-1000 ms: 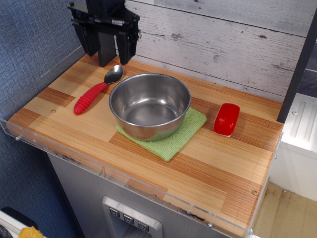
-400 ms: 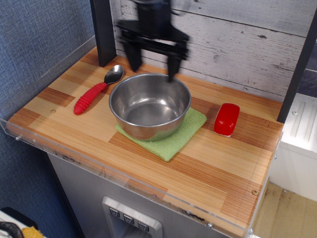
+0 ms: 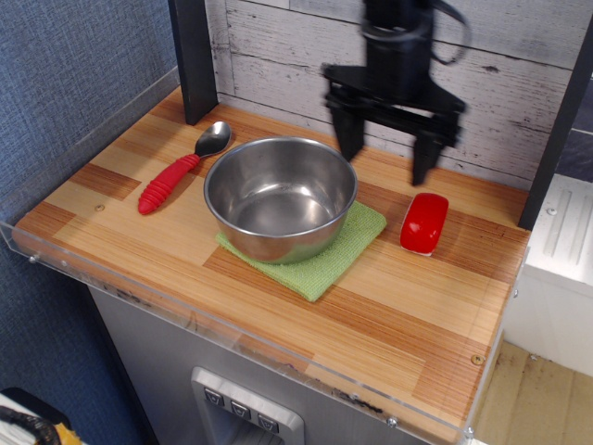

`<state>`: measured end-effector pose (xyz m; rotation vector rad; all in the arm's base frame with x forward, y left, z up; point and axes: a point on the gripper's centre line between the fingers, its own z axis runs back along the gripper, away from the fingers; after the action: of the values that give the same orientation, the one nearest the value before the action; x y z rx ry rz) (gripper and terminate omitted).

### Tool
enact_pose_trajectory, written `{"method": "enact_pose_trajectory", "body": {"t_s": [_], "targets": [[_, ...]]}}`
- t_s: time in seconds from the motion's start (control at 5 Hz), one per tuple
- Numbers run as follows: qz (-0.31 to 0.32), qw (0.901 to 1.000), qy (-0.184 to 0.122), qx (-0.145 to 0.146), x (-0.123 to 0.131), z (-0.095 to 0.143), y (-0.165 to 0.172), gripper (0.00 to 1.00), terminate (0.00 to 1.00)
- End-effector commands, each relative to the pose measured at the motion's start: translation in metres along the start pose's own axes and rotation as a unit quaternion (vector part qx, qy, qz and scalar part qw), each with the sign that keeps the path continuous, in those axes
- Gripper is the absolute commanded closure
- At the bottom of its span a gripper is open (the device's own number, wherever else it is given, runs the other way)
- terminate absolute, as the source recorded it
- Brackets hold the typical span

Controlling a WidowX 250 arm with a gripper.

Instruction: Pick hotdog and place it near red spoon

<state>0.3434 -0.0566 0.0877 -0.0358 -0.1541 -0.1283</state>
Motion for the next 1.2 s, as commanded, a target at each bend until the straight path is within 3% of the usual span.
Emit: {"method": "enact_pose_trajectory", "body": {"t_s": [0.0, 0.4, 1.0], "targets": [[-0.015, 0.9998, -0.016, 0.001, 0.014, -0.002, -0.022, 0.00, 0.00], [0.019, 0.9993, 0.001, 0.033, 0.017, -0.029, -0.025, 0.00, 0.00], [0.062, 0.9975, 0.000, 0.034, 0.011, -0.058, -0.019, 0.00, 0.00]]}}
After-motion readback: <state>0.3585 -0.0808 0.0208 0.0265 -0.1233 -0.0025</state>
